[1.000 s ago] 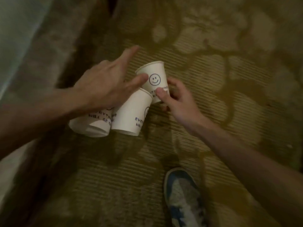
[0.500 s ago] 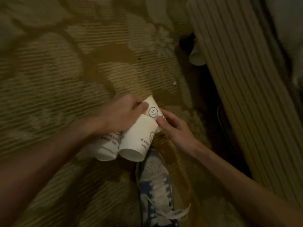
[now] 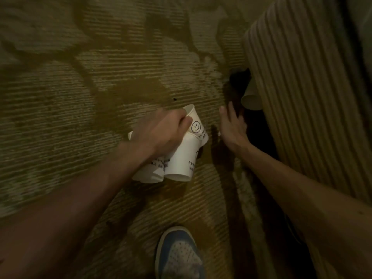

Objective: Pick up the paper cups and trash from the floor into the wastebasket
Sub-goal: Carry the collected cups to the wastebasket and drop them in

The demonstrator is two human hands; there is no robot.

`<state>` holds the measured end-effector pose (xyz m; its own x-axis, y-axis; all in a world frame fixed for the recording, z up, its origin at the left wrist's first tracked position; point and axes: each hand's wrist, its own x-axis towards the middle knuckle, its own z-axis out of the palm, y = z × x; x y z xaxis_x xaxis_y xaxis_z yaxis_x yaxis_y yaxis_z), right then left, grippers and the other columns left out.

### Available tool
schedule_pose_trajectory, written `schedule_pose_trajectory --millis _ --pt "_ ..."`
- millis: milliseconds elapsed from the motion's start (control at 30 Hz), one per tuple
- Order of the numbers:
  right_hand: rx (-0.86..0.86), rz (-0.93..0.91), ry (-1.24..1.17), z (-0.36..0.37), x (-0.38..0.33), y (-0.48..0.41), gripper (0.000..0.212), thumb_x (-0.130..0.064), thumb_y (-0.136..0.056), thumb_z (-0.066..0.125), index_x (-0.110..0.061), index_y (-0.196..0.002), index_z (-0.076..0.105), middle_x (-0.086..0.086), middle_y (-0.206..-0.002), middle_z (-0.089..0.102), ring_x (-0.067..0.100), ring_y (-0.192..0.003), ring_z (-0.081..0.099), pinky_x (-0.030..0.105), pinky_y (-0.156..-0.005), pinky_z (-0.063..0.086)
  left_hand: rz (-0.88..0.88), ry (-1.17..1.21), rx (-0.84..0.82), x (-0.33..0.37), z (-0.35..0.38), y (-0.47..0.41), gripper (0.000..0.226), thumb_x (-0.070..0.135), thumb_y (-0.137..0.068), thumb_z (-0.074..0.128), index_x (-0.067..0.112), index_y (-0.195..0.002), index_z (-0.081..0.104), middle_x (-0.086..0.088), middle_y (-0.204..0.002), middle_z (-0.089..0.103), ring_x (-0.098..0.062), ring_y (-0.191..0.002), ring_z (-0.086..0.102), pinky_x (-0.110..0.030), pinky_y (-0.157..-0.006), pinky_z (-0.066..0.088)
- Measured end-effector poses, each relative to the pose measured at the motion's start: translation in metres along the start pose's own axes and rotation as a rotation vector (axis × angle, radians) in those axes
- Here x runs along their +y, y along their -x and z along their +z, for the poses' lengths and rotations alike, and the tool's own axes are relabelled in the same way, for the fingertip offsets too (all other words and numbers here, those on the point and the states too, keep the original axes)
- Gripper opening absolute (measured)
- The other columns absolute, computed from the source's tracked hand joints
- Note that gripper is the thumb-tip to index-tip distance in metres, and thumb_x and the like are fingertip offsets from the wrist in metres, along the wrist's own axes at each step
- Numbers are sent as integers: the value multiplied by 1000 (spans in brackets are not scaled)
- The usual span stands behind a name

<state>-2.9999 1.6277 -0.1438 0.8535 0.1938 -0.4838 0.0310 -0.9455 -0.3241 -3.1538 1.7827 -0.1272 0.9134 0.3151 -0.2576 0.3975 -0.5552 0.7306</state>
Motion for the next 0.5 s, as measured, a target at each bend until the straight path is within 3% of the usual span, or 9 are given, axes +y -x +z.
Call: schedule_pose_trajectory --millis 133,300,400,500 --pt "6 70 -12 -2 -11 -23 73 -74 -93 15 -37 -156 7 12 -164 11 38 -148 12 55 -118 12 -1 61 60 1 -3 -14 38 44 -103 35 23 -84 59 5 -73 61 -14 -63 56 -31 -53 33" --pt "-32 189 -119 -16 -24 -44 88 -74 -92 21 -13 -155 23 14 -156 34 35 -139 36 48 -115 29 -30 56 61 -3 -3 -17 38 46 -103 34 24 -84 59 4 -75 62 -15 -65 57 -32 -54 34" --pt "40 155 -100 -14 -29 -36 83 -70 -96 22 -13 -156 21 13 -158 29 33 -142 32 46 -116 27 -29 69 57 -7 -6 -11 37 46 -103 34 23 -91 61 3 -79 64 -17 -67 60 -32 -57 41" --pt "122 -35 -43 17 -34 7 72 -64 -99 21 -21 -157 19 6 -164 16 26 -150 14 48 -120 11 -19 40 80 -13 -13 -5 36 45 -103 35 23 -89 60 5 -76 63 -14 -66 58 -31 -56 40"
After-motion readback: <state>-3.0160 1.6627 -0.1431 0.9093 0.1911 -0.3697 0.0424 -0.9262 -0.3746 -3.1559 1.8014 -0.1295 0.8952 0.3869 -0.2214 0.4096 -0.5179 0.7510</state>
